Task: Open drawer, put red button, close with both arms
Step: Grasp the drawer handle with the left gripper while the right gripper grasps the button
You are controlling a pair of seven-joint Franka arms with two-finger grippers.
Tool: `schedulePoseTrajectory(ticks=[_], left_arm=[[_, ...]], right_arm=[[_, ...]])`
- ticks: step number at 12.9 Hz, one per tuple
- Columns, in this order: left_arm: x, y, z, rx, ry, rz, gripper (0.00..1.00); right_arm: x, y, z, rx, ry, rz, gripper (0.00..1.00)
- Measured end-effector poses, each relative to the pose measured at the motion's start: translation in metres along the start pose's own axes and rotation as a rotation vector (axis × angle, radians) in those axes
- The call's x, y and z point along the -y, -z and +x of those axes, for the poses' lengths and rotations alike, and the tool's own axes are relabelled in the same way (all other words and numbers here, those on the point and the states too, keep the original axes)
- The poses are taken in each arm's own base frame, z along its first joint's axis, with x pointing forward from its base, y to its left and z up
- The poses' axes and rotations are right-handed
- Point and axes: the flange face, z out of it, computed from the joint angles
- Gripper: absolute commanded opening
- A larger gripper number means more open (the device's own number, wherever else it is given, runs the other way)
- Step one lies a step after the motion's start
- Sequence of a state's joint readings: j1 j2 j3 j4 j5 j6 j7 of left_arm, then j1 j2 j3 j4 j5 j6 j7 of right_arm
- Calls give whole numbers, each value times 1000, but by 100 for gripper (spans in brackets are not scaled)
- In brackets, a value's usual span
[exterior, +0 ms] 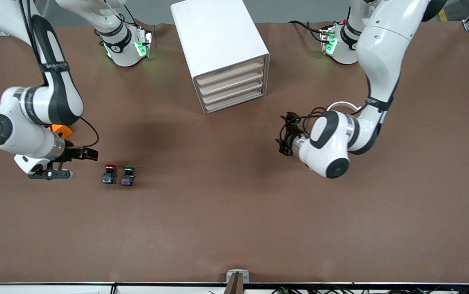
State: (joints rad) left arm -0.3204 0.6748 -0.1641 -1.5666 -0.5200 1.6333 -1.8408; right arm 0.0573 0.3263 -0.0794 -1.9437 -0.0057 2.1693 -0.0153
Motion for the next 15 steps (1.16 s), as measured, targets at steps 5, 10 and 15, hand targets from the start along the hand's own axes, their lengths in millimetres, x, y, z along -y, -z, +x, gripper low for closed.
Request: schedulePoseTrajectory(ticks=[5,10,15], left_arm=[[10,-48,-40,152,241,219,100],[23,-107,-72,103,399,372,83],[27,-139,-81,73,469,464,72]], right_arm=[[6,-69,22,-19,-7,-10,100],[20,-95,39,-39,-54,3,100],[25,-121,45,-44,-63,-1,100]])
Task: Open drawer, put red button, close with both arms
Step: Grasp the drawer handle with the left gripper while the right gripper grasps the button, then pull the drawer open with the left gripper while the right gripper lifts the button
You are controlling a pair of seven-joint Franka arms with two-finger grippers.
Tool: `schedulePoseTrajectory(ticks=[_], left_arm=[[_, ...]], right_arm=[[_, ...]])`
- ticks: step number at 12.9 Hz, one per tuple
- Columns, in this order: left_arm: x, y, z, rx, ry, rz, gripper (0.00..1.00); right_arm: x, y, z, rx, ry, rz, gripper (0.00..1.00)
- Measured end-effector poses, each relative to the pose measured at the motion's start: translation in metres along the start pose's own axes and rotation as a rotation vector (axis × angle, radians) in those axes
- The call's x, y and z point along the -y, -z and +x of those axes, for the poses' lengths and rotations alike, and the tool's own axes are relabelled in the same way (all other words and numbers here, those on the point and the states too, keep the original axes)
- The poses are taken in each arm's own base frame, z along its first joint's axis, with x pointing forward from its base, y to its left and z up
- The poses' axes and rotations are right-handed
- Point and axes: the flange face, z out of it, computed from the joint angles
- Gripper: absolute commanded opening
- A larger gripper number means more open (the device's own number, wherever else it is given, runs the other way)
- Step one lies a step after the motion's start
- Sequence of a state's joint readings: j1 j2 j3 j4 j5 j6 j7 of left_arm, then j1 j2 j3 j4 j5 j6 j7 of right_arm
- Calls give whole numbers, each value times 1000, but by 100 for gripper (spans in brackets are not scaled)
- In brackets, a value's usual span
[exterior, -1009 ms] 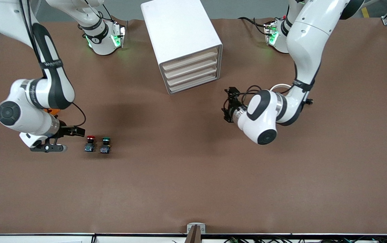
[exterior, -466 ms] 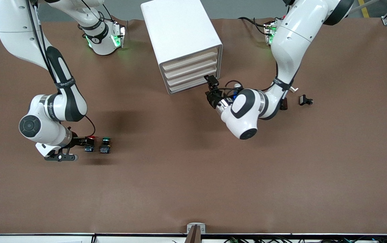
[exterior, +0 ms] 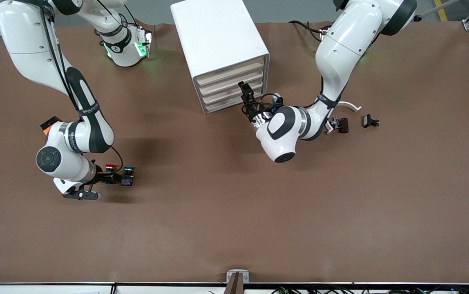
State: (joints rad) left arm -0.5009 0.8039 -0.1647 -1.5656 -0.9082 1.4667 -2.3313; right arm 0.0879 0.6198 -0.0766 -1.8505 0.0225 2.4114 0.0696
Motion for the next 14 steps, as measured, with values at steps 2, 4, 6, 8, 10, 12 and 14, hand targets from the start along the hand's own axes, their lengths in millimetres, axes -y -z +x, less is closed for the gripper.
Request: schedulePoseTrajectory(ticks=[2,4,6,8,10,12,14], left_arm=[[-2,-12,-4,-2,29,22,62],[-3,-18,-6,-9,45,27,38],[-2,-23,-8,-17,51,27,6],[-1,-25,-9,-20,68,28,0],[5,-23,-11,-23,60,42,0],[5,-23,-11,-22,59,41,0],[4,-15,-11,-12,55,34,0]], right_arm=[[-2,-5,0,7,-2,-2,100],[-4,-7,-1,10,-5,-4,72],[-5,-7,-1,12,-6,-5,45],[-5,-7,-1,12,-6,-5,28],[-4,-6,1,10,-6,-4,24],[-5,-4,1,20,-7,-6,24],[-5,1,4,21,-7,-5,24]])
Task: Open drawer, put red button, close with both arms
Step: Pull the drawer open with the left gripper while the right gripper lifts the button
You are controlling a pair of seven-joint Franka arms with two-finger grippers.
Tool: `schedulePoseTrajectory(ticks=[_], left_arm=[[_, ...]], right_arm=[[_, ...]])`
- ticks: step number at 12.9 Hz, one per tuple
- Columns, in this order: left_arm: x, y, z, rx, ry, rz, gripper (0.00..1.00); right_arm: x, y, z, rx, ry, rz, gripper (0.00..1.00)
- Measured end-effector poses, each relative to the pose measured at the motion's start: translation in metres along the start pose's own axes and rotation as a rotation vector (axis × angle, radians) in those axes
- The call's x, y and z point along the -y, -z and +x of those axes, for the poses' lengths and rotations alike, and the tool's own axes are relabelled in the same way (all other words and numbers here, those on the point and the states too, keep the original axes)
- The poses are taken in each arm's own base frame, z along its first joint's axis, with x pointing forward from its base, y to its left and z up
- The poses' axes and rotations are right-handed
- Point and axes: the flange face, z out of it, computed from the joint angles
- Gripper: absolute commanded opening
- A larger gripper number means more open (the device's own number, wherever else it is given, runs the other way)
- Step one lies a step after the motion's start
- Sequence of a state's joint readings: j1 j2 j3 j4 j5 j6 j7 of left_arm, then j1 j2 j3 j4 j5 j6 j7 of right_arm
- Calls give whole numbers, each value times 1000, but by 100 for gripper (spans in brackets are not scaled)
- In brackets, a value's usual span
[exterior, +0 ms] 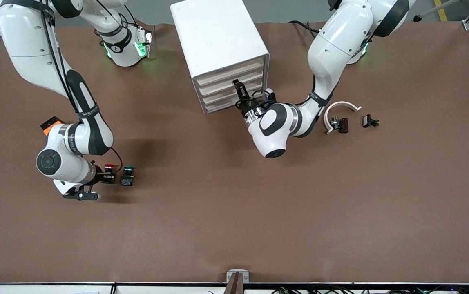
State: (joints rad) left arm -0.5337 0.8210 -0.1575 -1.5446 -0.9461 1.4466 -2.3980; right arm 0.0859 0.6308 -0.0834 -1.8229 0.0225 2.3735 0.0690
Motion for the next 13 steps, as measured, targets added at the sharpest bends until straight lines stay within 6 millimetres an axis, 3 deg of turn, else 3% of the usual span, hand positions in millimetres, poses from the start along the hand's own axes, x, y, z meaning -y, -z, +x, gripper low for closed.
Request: schedulePoseTrajectory(ticks=[3,5,7,8,9,10,13], left_arm=[[-4,46,8,70,-8,-35,0],[-10,93,21,137,-24,-68,0],[-15,125,30,181,-40,-98,0],[-17,132,33,190,-49,-108,14],[-17,136,33,195,-55,-116,44],[-17,139,34,198,-61,-121,99],[-16,158,38,223,-63,-149,100]], right_arm=[[2,17,2,11,3,2,24],[6,47,-1,31,10,6,24],[12,79,-6,37,19,10,24],[15,93,-9,37,25,12,24],[18,105,-11,36,30,14,24],[21,117,-14,38,35,15,24],[31,158,-23,96,28,11,24]])
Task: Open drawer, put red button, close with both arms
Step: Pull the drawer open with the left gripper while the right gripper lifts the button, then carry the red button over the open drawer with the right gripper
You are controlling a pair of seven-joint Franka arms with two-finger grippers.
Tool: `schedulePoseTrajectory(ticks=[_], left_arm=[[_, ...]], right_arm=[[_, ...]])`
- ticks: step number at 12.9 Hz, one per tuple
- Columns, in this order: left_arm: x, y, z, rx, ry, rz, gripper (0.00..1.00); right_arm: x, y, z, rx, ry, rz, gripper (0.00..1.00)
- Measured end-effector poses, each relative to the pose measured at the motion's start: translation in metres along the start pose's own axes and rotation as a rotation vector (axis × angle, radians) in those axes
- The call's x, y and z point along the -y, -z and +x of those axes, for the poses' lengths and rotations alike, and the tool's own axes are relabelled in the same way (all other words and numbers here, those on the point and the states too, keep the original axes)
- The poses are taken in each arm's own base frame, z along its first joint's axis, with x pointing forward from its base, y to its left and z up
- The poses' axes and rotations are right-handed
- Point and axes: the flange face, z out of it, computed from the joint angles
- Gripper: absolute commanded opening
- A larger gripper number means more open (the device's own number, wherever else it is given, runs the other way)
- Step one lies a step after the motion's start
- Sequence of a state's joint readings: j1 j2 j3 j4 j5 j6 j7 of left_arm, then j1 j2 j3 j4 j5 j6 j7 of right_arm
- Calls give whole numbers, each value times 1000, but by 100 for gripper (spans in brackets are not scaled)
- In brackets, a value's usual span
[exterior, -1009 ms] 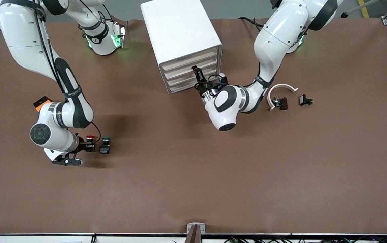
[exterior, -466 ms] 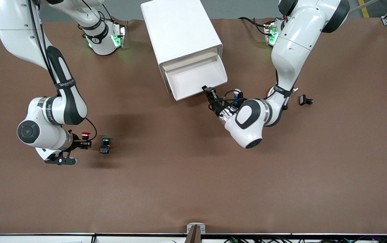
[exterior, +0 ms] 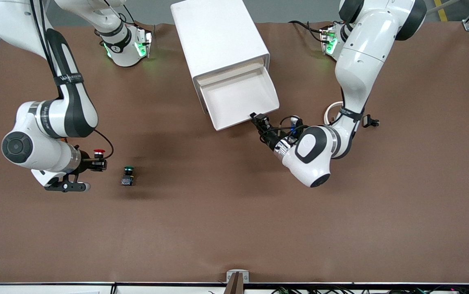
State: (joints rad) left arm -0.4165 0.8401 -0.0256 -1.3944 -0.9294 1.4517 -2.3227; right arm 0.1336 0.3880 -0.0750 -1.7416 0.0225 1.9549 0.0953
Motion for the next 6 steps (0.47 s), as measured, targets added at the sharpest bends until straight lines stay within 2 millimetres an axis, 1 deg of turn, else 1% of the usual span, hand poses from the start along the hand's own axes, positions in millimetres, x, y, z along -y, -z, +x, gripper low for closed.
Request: schedulePoseTrajectory(ticks=[3,4,6], left_arm=[[4,39,0,20,-27,-81,100],[7,57,1,11,-47,-139,100],[9,95,9,-22,-114,-265,100]], right_arm=[[20,49,-9,58,-39,-10,24],[31,61,-11,69,-54,-16,24],[52,75,-17,79,-81,-27,24]])
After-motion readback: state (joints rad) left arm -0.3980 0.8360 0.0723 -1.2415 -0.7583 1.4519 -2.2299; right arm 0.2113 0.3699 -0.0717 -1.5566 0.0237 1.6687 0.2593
